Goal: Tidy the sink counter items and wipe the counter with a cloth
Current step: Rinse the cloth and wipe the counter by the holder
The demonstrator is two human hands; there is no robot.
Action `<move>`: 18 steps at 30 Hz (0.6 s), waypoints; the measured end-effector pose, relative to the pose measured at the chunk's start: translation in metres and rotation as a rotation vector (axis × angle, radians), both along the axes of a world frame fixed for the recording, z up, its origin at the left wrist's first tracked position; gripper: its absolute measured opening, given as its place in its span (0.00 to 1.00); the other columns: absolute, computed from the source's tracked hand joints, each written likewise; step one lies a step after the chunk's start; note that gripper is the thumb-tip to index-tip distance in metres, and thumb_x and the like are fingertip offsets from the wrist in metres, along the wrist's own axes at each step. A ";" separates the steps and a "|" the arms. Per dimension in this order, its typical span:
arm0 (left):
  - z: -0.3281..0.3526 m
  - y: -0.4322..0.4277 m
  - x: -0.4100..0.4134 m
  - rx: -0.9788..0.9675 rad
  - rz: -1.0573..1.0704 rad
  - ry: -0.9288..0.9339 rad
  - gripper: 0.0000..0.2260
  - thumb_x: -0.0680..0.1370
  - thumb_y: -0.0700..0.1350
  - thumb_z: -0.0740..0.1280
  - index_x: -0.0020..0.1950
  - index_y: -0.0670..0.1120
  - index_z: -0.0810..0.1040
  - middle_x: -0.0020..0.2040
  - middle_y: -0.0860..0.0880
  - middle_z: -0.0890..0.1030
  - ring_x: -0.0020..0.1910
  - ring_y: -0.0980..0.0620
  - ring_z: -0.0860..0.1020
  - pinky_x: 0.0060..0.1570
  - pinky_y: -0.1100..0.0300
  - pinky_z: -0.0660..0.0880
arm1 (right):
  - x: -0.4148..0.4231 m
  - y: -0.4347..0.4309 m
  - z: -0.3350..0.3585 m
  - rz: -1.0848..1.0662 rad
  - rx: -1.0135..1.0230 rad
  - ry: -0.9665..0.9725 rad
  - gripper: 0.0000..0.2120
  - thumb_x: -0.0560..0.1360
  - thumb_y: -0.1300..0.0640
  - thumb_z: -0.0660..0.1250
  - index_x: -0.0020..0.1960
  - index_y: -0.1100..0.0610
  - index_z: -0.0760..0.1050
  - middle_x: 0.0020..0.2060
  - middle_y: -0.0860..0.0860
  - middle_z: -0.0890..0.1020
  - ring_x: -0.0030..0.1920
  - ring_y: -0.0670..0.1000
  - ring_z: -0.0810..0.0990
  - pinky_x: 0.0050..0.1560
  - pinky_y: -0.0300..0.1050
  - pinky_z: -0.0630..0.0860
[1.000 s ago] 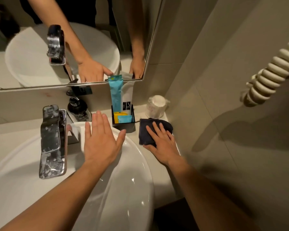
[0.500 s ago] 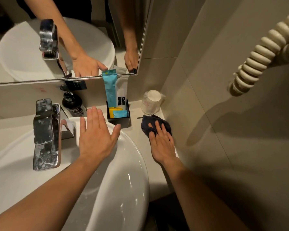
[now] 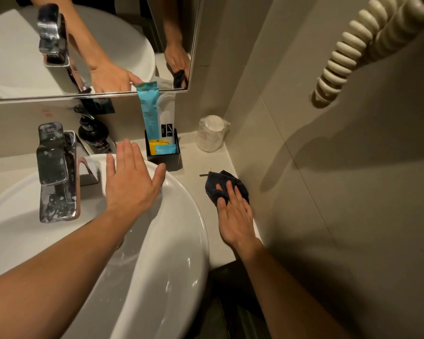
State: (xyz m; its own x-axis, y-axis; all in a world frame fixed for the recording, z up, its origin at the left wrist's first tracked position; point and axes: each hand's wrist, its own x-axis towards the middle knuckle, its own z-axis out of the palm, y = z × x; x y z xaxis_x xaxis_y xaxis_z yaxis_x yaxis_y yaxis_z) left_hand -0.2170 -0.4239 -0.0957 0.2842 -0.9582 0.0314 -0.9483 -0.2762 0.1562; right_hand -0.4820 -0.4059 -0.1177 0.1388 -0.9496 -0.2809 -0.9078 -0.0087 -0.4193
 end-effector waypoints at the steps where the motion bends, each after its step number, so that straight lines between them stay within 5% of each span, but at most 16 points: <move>1: 0.000 0.000 0.000 -0.004 -0.001 0.006 0.40 0.83 0.67 0.43 0.82 0.37 0.53 0.82 0.37 0.57 0.83 0.41 0.52 0.80 0.40 0.51 | -0.002 0.005 0.000 -0.002 0.000 -0.002 0.20 0.86 0.46 0.41 0.74 0.38 0.37 0.83 0.43 0.49 0.82 0.44 0.44 0.81 0.48 0.41; 8: -0.001 0.000 0.001 0.004 -0.001 0.002 0.40 0.82 0.68 0.42 0.82 0.37 0.52 0.83 0.37 0.55 0.83 0.41 0.51 0.80 0.40 0.51 | -0.021 0.043 0.001 -0.024 0.034 -0.006 0.23 0.86 0.45 0.41 0.80 0.37 0.46 0.83 0.42 0.49 0.82 0.43 0.45 0.81 0.49 0.43; 14: -0.001 0.000 0.002 -0.008 -0.005 0.018 0.41 0.82 0.68 0.42 0.82 0.37 0.52 0.82 0.36 0.56 0.83 0.40 0.51 0.80 0.39 0.51 | -0.037 0.080 0.007 -0.087 0.049 -0.056 0.19 0.86 0.45 0.44 0.70 0.29 0.40 0.82 0.42 0.53 0.82 0.45 0.49 0.81 0.50 0.46; 18: 0.001 0.000 0.002 0.003 -0.010 0.013 0.41 0.82 0.69 0.41 0.82 0.37 0.51 0.83 0.37 0.55 0.83 0.40 0.51 0.80 0.39 0.50 | -0.052 0.107 0.000 -0.205 0.105 -0.090 0.26 0.81 0.40 0.42 0.79 0.38 0.47 0.81 0.45 0.57 0.80 0.43 0.52 0.79 0.46 0.46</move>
State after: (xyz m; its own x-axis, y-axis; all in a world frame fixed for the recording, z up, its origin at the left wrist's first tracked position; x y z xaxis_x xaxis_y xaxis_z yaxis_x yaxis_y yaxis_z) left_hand -0.2153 -0.4234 -0.0951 0.2752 -0.9611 0.0249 -0.9488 -0.2673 0.1681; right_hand -0.5338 -0.2989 -0.1181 -0.0252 -0.9269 -0.3744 -0.8449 0.2199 -0.4877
